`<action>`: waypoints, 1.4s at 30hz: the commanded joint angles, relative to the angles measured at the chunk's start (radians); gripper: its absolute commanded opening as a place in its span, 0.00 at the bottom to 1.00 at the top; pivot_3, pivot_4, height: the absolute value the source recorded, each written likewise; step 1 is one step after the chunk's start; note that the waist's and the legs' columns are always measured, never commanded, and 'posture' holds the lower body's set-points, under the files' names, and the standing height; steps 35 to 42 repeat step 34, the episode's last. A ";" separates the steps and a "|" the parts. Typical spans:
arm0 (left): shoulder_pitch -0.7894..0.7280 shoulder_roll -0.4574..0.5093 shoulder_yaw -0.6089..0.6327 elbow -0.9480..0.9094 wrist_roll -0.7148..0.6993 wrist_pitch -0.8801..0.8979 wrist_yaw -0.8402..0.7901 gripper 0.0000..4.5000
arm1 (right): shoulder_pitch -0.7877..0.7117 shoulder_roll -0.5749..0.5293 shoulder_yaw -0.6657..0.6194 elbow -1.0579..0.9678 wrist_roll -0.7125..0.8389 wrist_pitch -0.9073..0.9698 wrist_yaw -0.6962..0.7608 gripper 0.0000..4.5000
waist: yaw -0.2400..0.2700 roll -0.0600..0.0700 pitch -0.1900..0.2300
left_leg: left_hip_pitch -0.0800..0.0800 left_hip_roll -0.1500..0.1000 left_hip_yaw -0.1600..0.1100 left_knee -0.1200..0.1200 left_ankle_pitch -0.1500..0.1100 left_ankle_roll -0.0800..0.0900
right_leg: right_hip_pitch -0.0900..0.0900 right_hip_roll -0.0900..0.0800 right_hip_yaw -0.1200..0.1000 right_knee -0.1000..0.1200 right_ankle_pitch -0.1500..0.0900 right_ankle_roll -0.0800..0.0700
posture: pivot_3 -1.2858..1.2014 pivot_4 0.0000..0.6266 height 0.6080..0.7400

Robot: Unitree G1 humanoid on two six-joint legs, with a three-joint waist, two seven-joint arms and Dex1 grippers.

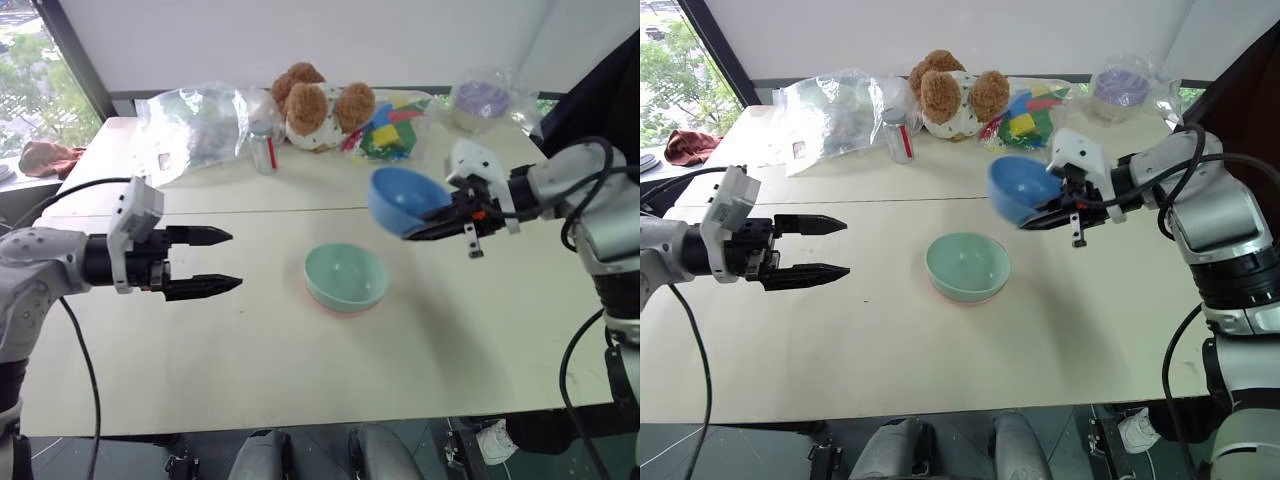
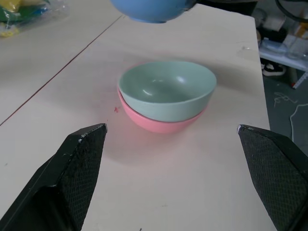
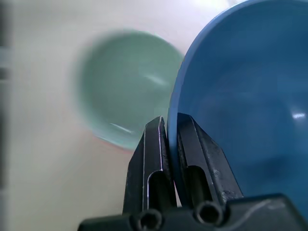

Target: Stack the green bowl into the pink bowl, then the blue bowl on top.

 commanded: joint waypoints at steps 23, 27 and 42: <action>0.078 0.011 0.033 -0.096 0.004 -0.002 0.059 1.00 | 0.024 0.040 -0.060 -0.137 0.094 0.099 -0.058 0.99 | 0.004 0.000 0.000 | -0.001 0.000 0.000 0.000 0.000 0.000 | -0.002 -0.001 -0.001 0.000 0.000 0.000 | 0.52 0.24 1.00; 0.093 0.021 0.057 -0.114 -0.013 0.015 0.069 1.00 | 0.124 -0.077 -0.193 -0.196 0.151 0.178 -0.085 0.99 | 0.003 0.000 0.000 | -0.001 0.000 -0.001 -0.001 0.000 0.000 | -0.002 -0.002 -0.001 -0.001 0.000 0.000 | 0.52 0.24 1.00; 0.130 0.050 0.085 -0.121 -0.029 0.034 0.063 1.00 | 0.349 -0.195 -0.381 -0.290 0.207 0.269 -0.180 0.99 | -0.002 0.000 0.000 | -0.001 0.000 0.000 -0.002 0.000 0.000 | -0.001 -0.002 0.000 -0.001 0.000 0.000 | 0.52 0.24 1.00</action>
